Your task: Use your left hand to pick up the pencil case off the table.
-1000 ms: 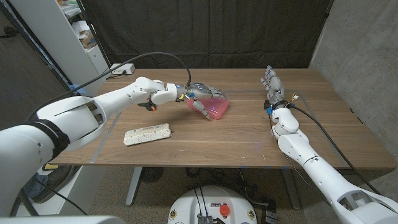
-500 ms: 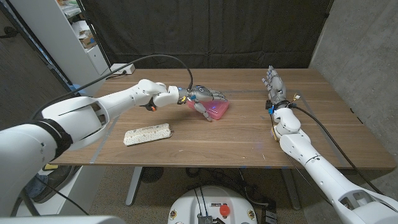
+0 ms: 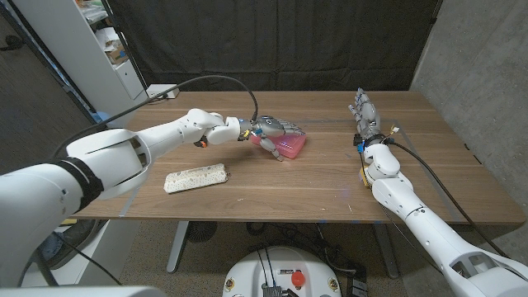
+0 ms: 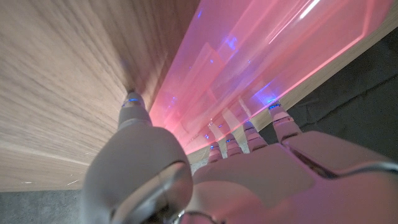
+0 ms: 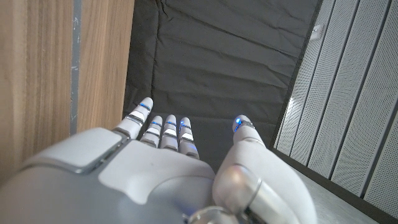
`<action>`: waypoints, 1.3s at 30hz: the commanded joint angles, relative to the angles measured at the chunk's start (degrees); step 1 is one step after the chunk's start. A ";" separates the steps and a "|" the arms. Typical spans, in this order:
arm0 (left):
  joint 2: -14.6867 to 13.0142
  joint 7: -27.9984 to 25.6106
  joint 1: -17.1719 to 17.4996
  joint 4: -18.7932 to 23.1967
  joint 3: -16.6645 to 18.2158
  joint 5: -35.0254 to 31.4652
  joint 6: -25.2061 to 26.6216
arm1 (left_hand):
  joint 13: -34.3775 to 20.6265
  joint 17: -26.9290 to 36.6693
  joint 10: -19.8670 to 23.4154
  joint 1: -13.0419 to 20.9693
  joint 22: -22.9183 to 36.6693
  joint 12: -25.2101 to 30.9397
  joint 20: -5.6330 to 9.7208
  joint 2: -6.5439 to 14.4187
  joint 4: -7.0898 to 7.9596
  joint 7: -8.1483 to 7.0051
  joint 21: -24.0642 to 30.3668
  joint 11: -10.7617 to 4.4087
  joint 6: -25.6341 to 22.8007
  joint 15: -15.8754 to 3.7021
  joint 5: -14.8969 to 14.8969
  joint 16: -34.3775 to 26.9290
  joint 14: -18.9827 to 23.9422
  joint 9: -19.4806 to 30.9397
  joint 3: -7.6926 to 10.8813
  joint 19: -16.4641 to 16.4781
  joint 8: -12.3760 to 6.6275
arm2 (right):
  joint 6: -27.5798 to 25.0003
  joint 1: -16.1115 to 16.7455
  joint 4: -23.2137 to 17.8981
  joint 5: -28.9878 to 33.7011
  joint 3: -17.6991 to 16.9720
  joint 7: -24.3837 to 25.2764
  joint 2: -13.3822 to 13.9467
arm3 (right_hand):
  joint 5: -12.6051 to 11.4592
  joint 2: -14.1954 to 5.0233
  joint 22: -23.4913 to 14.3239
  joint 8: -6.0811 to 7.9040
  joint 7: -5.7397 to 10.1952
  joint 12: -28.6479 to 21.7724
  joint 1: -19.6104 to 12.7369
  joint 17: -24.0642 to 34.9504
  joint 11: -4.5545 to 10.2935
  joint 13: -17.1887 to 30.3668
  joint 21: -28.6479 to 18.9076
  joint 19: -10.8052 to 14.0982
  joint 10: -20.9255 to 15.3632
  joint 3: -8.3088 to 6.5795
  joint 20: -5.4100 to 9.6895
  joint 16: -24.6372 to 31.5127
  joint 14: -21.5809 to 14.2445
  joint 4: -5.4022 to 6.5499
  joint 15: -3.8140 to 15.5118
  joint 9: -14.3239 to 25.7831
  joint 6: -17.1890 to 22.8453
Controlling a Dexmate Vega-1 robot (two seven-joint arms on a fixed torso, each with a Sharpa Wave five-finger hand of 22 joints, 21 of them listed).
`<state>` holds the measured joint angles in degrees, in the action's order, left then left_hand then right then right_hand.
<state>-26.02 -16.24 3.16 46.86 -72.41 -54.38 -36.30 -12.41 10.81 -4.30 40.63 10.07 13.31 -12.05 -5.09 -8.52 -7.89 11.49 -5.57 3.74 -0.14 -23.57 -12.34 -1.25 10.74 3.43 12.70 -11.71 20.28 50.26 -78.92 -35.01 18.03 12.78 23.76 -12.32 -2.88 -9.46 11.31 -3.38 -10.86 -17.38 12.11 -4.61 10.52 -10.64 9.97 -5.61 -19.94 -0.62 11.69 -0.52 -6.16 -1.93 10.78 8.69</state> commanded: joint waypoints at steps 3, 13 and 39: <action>-2.39 1.76 3.47 4.95 1.21 2.19 4.95 | -0.62 1.12 3.01 9.99 0.86 1.31 0.07 5.26 -1.07 -0.56 3.09 -1.04 -3.91 -2.55 -0.60 -1.62 6.25 0.30 4.49 8.86 -1.28 | 0.50 -0.49 1.56 -0.31 0.22 -0.75 -0.52 | -0.48 0.33 -0.28 -0.01 0.33 -0.27 0.02 0.34 0.10 0.26 -0.20 -0.10 -0.01 -0.05 0.12 0.36 -0.41 -0.39 -0.31 0.12 0.38; -3.27 4.98 5.40 7.08 3.18 4.04 6.50 | -1.48 4.53 7.57 23.05 1.24 2.96 1.82 11.76 -1.58 1.40 6.73 -0.58 -9.06 -3.56 6.18 -5.39 15.15 0.63 11.31 19.55 -2.35 | 0.51 -1.42 2.83 -0.47 0.65 -1.71 -0.83 | -0.48 0.34 -0.28 -0.01 0.41 -0.30 0.08 0.37 0.21 0.26 -0.20 -0.15 -0.08 0.00 0.12 0.41 -0.53 -0.39 -0.28 0.12 0.38; -3.86 7.22 6.70 9.09 6.32 6.45 6.57 | -2.27 9.12 9.89 29.63 1.60 4.23 4.75 13.63 -1.36 2.97 8.70 0.64 -11.33 -3.37 7.97 -8.95 17.61 0.84 13.35 22.89 -2.35 | 0.51 -1.31 2.23 0.43 1.04 -0.54 -1.02 | -0.51 0.34 -0.28 0.01 0.30 -0.31 0.14 0.41 0.22 0.27 -0.22 -0.19 -0.10 0.07 0.09 0.39 -0.50 -0.44 -0.22 0.12 0.47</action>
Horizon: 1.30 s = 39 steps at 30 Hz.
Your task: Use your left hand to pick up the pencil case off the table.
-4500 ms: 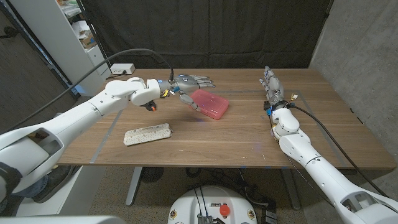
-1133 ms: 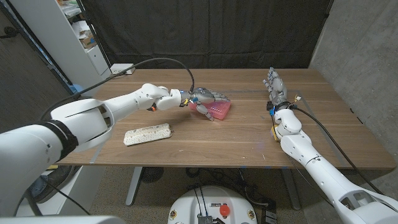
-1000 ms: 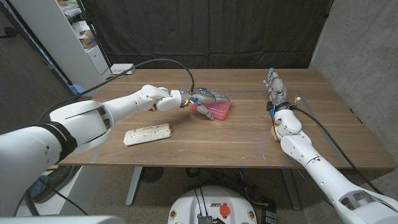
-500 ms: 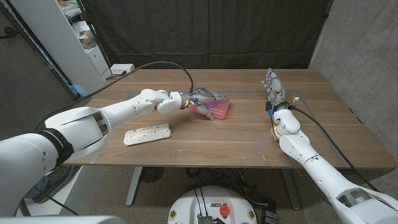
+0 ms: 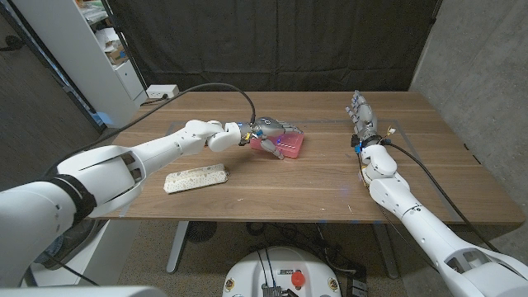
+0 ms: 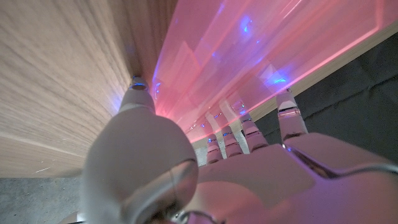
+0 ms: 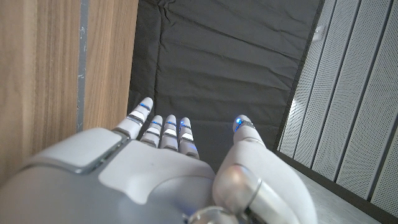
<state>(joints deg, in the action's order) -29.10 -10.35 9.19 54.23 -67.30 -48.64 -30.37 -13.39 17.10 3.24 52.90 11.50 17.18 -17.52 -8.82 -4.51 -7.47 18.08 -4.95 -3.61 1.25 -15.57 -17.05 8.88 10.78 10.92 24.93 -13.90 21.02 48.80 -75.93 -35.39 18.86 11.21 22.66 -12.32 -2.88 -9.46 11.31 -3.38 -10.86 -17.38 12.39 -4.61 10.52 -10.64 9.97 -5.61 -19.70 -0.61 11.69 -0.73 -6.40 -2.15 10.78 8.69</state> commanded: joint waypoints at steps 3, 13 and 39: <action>-1.37 1.46 1.05 2.95 1.82 0.78 1.08 | -1.32 3.04 2.40 17.65 0.18 0.40 10.27 17.37 -5.42 2.61 2.13 0.05 -4.19 -4.81 -0.03 -4.36 7.51 0.81 5.93 10.62 -0.20 | -0.33 0.24 -1.08 0.84 0.19 1.16 0.13 | -0.51 0.34 -0.28 0.00 0.34 -0.31 0.17 0.14 0.17 0.27 -0.22 -0.22 -0.10 -0.16 0.05 0.41 -0.32 -0.19 -0.02 0.12 0.45; -3.57 2.16 2.92 8.60 4.58 0.69 3.54 | -1.46 3.57 2.72 18.49 0.22 0.60 10.41 17.38 -5.43 2.79 2.29 -0.04 -4.86 -4.67 -0.05 -4.47 7.62 0.84 6.35 10.61 -0.29 | -0.17 0.50 -1.75 0.96 0.11 1.25 0.28 | -0.50 0.33 -0.28 -0.03 0.20 -0.29 0.23 0.16 0.19 0.27 -0.23 -0.22 -0.03 -0.12 0.07 0.39 -0.27 -0.18 -0.02 0.12 0.39; -6.98 4.82 7.00 18.67 9.68 -1.04 6.73 | -1.79 4.42 3.29 19.39 0.30 0.98 10.51 17.35 -5.08 2.78 2.65 0.19 -6.03 -4.76 -0.19 -4.36 8.18 0.92 7.27 10.42 -0.33 | 0.67 2.73 -4.56 0.87 -0.63 1.67 0.93 | -0.54 0.28 -0.28 -0.02 0.26 -0.31 0.23 0.18 0.14 0.27 -0.25 -0.24 -0.07 -0.09 0.08 0.40 -0.31 -0.24 -0.02 0.12 0.44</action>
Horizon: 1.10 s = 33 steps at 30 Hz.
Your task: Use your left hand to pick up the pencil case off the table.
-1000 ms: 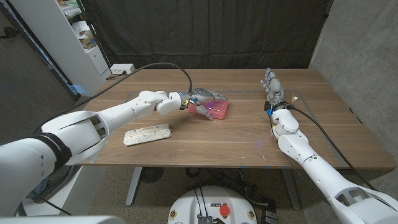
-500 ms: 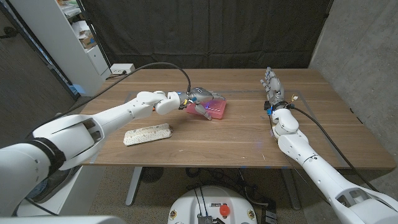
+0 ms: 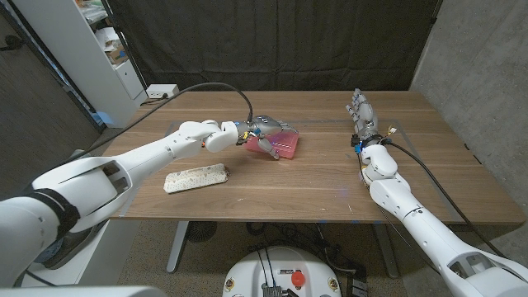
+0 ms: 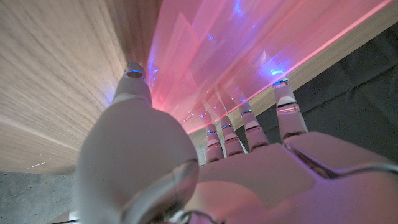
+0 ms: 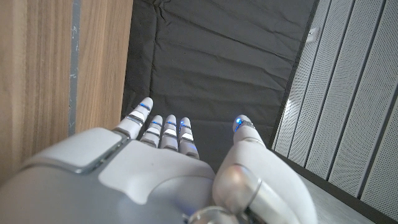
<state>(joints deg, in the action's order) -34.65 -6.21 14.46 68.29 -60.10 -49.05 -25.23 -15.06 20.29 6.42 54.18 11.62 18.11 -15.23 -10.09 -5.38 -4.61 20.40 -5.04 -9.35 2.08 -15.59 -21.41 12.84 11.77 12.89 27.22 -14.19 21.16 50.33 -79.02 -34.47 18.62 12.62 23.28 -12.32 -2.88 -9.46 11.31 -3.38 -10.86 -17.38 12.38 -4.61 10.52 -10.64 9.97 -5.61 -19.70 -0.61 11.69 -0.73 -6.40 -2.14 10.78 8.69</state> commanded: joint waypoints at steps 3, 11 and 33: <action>-1.65 0.74 1.88 5.33 2.93 -0.91 1.48 | -0.16 1.30 0.14 18.14 0.18 0.07 8.24 18.56 -4.17 -0.13 0.38 0.24 -0.36 -5.55 -0.18 0.05 4.22 -0.05 5.36 8.12 -0.02 | 0.59 1.70 -2.07 0.06 -0.56 0.64 0.44 | -0.54 0.26 -0.28 -0.01 0.26 -0.32 0.24 0.20 0.13 0.27 -0.25 -0.23 -0.10 -0.08 0.08 0.39 -0.29 -0.24 -0.03 0.12 0.47; -2.73 0.81 2.98 8.59 4.59 -1.60 2.46 | -0.26 1.51 0.35 18.34 0.19 0.19 8.26 18.40 -4.16 -0.14 0.54 0.22 -0.59 -5.62 -0.22 0.16 4.36 -0.03 5.58 8.15 0.02 | 0.53 2.09 -2.78 0.09 -0.77 0.77 0.68 | -0.56 0.26 -0.28 -0.03 0.24 -0.31 0.17 0.18 0.19 0.27 -0.24 -0.26 -0.06 -0.10 0.06 0.39 -0.35 -0.30 0.00 0.12 0.43; -4.73 3.95 5.28 15.93 8.89 -2.01 3.55 | -0.46 1.98 0.64 18.50 0.22 0.37 8.31 18.28 -3.87 -0.05 0.78 0.13 -1.65 -5.83 -0.29 0.51 4.52 0.06 6.03 7.82 -0.09 | -0.02 3.58 -5.75 0.31 -1.55 1.47 1.86 | -0.55 0.22 -0.28 -0.03 0.19 -0.32 0.26 0.21 0.17 0.27 -0.26 -0.27 -0.10 -0.04 0.02 0.39 -0.32 -0.29 -0.01 0.12 0.44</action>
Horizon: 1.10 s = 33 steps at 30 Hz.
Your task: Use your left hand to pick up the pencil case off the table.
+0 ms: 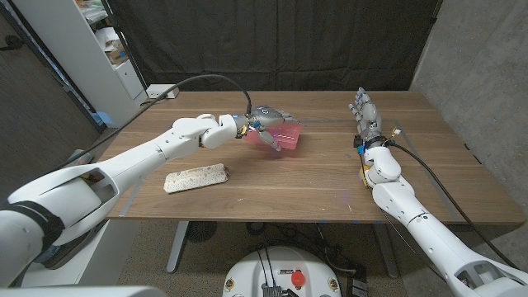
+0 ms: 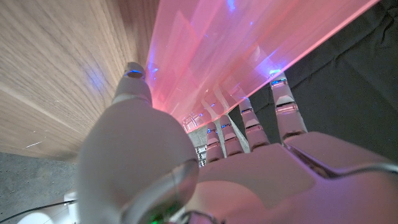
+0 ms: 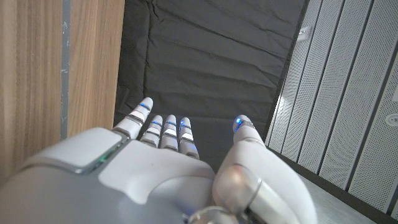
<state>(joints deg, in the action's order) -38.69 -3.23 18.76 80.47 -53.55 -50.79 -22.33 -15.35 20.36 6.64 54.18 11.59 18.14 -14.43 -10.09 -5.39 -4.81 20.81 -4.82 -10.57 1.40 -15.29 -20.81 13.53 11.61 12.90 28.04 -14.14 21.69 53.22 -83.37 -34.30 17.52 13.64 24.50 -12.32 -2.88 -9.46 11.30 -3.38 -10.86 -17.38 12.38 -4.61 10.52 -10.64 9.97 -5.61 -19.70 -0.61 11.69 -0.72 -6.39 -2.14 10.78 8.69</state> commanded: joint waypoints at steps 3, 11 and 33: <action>-0.62 1.30 0.97 4.27 2.75 -0.21 0.58 | -0.20 1.96 0.51 18.51 0.25 0.38 7.53 18.22 -3.85 0.13 0.41 -0.04 -0.51 -5.20 -0.59 -0.04 3.87 0.23 6.07 6.99 -0.14 | -0.75 0.83 -1.74 0.37 -0.61 0.77 0.90 | -0.56 0.17 -0.28 -0.04 0.18 -0.32 0.19 0.20 0.21 0.27 -0.27 -0.24 -0.10 -0.08 0.05 0.39 -0.36 -0.33 -0.01 0.12 0.43; -0.92 1.80 1.33 5.72 3.43 -0.51 0.19 | -0.27 2.12 0.61 18.30 0.26 0.43 7.65 18.11 -3.66 0.01 0.52 -0.26 -0.80 -5.39 -0.56 0.10 3.97 0.27 6.12 6.91 -0.14 | -1.06 1.39 -2.46 0.96 -1.05 1.66 1.49 | -0.55 0.17 -0.28 -0.03 0.25 -0.33 0.25 0.22 0.04 0.27 -0.27 -0.23 -0.13 -0.03 0.10 0.40 -0.37 -0.32 0.00 0.12 0.46; -1.84 5.29 3.73 11.71 7.10 1.00 3.10 | -0.46 2.40 0.59 17.98 0.25 0.44 7.80 17.95 -3.48 0.12 0.71 -0.18 -1.10 -5.73 -0.48 0.56 4.18 0.36 6.37 6.47 0.03 | -0.99 1.86 -2.77 1.15 -1.45 1.60 1.97 | -0.54 0.08 -0.28 -0.01 0.21 -0.34 0.25 0.23 0.04 0.27 -0.27 -0.25 -0.19 0.00 0.14 0.41 -0.43 -0.34 -0.02 0.12 0.53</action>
<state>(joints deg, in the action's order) -40.07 1.10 21.57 89.46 -48.03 -49.99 -20.43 -15.58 21.67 6.93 54.19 11.57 18.14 -13.49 -10.09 -6.09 -4.94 21.07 -5.11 -11.09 1.10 -15.54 -20.35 13.84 11.91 13.61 27.71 -14.13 20.87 54.78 -85.75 -33.40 16.29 15.08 26.10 -12.32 -2.88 -9.46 11.31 -3.38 -10.86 -17.38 12.38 -4.61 10.52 -10.64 9.76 -5.62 -19.71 -0.40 11.69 -0.72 -6.39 -2.14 10.79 8.69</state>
